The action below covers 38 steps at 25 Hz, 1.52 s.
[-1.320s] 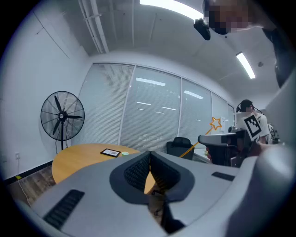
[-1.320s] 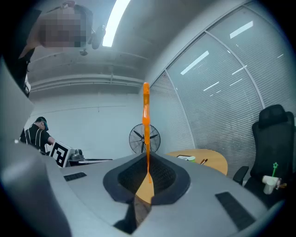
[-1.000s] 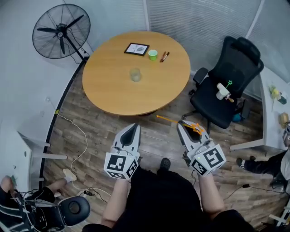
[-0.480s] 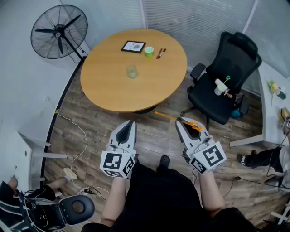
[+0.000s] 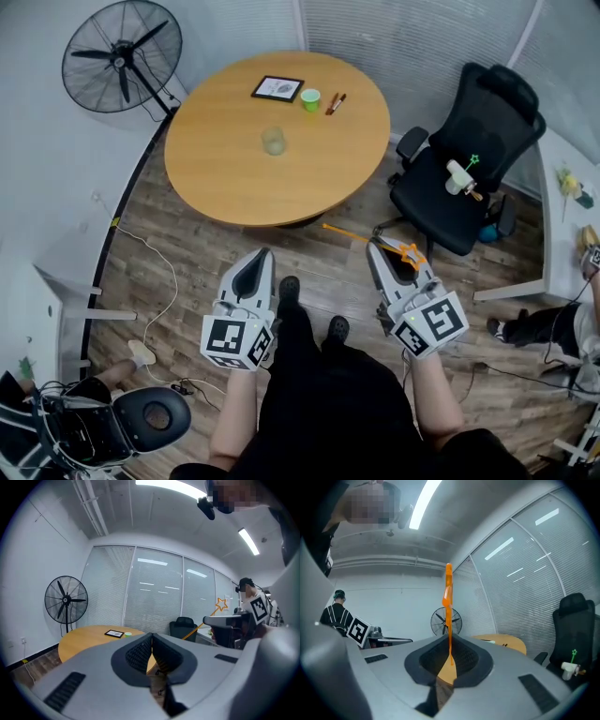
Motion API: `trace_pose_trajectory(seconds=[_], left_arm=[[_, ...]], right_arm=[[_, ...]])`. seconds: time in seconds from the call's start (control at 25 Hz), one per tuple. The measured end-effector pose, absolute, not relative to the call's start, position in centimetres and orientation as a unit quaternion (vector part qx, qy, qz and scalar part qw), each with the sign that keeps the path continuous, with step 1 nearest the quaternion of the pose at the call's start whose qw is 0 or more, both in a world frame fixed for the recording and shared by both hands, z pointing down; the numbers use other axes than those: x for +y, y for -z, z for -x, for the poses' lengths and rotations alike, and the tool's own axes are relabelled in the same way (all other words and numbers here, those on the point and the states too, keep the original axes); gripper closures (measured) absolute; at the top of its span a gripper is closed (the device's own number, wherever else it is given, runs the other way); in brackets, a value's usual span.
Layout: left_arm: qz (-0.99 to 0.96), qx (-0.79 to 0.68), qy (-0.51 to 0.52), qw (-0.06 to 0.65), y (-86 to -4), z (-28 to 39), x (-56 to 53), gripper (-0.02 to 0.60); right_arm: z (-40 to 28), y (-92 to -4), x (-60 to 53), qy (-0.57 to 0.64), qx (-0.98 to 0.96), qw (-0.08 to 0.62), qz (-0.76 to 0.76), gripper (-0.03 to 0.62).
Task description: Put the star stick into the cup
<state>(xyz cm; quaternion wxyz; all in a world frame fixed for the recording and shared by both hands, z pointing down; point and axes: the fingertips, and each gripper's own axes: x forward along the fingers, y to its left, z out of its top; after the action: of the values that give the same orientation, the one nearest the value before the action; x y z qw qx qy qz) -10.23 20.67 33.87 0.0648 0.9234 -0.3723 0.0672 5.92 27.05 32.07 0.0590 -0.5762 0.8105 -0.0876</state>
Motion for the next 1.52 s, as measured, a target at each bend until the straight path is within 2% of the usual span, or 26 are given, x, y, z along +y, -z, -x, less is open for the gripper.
trace_pose_trajectory(seconds=[0.2, 0.76, 1.0, 1.52], left_arm=[[-0.926, -0.365, -0.067, 0.073, -34.4, 10.2, 18.9, 0.581], [-0.932, -0.347, -0.061, 0.09, -35.2, 9.9, 7.1, 0.581], [-0.935, -0.336, -0.061, 0.092, -35.0, 10.3, 0.6, 0.581], [-0.95, -0.293, -0.06, 0.094, -35.7, 11.5, -7.1, 0.581]], right_arm=[[-5.5, -32.6, 25.6, 0.111, 0.81, 0.067, 0.572, 0.571], [-3.4, -34.0, 13.5, 0.115, 0.818, 0.015, 0.564, 0.576], [-3.0, -34.1, 7.2, 0.161, 0.81, 0.039, 0.562, 0.576], [-1.3, -34.0, -0.5, 0.149, 0.782, 0.041, 0.604, 0.572]])
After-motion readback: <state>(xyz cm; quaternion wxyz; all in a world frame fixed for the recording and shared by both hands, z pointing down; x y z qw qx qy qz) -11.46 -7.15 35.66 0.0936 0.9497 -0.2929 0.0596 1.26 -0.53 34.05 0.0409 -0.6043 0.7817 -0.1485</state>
